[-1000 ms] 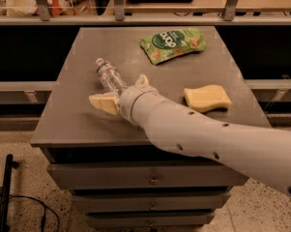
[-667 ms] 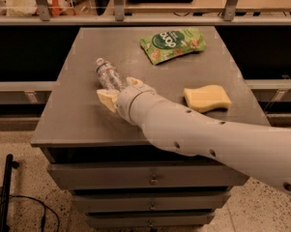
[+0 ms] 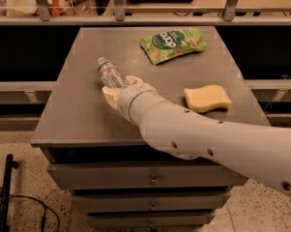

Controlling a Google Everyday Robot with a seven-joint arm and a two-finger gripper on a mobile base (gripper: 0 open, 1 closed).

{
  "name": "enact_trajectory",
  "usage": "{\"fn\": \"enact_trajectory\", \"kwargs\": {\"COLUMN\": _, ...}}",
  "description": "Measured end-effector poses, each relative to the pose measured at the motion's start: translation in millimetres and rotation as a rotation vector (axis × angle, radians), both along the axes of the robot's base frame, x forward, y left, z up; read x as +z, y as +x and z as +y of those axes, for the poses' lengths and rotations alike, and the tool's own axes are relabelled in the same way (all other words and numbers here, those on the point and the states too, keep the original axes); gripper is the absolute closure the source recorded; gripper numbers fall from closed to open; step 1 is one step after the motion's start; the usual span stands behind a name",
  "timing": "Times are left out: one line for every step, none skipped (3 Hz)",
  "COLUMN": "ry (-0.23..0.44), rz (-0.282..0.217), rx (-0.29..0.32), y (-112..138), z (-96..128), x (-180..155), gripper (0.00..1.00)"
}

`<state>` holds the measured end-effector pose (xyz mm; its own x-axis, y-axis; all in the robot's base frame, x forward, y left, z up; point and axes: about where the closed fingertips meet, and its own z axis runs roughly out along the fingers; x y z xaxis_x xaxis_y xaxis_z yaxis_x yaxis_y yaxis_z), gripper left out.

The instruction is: Move water bottle near green rice chip bag

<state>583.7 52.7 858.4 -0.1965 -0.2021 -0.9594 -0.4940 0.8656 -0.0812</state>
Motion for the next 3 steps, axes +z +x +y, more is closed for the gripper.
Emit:
{"fn": "enact_trajectory", "kwargs": {"ry": -0.048, "rz": -0.041, "rx": -0.116, "y": 9.3, "z": -22.6, "x": -0.4, "gripper": 1.0}}
{"fn": "enact_trajectory", "kwargs": {"ry": -0.083, "rz": -0.059, "rx": -0.265, "y": 26.4, "z": -47.4, "x": -0.4, "gripper": 1.0}}
{"fn": "enact_trajectory", "kwargs": {"ry": -0.099, "rz": -0.088, "rx": -0.416, "y": 45.8, "z": -78.7, "x": 10.5, "gripper": 1.0}}
